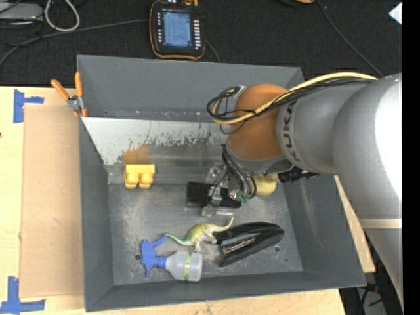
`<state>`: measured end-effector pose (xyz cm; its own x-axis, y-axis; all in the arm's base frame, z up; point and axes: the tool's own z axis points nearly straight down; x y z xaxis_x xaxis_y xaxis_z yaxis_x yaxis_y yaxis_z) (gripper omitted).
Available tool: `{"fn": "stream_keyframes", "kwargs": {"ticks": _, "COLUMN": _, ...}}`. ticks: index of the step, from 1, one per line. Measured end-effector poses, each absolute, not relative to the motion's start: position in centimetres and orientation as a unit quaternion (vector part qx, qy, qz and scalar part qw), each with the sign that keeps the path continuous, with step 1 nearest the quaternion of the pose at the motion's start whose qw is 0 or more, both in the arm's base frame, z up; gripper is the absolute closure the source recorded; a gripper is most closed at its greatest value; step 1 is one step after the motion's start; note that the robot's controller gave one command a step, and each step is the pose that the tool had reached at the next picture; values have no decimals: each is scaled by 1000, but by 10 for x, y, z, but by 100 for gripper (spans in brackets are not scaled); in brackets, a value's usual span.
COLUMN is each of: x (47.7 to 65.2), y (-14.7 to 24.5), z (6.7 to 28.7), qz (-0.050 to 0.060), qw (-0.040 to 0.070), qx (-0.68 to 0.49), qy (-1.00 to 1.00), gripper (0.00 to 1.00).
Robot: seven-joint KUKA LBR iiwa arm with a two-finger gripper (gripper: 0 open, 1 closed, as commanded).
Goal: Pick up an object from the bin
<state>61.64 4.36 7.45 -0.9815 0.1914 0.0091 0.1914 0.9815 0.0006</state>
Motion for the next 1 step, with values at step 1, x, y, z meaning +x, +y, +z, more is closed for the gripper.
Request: {"fn": "stream_keyframes", "kwargs": {"ticks": 1, "x": 616, "y": 44, "z": 75, "qz": -1, "qw": 4, "qx": -96, "qy": -995, "gripper": 100}}
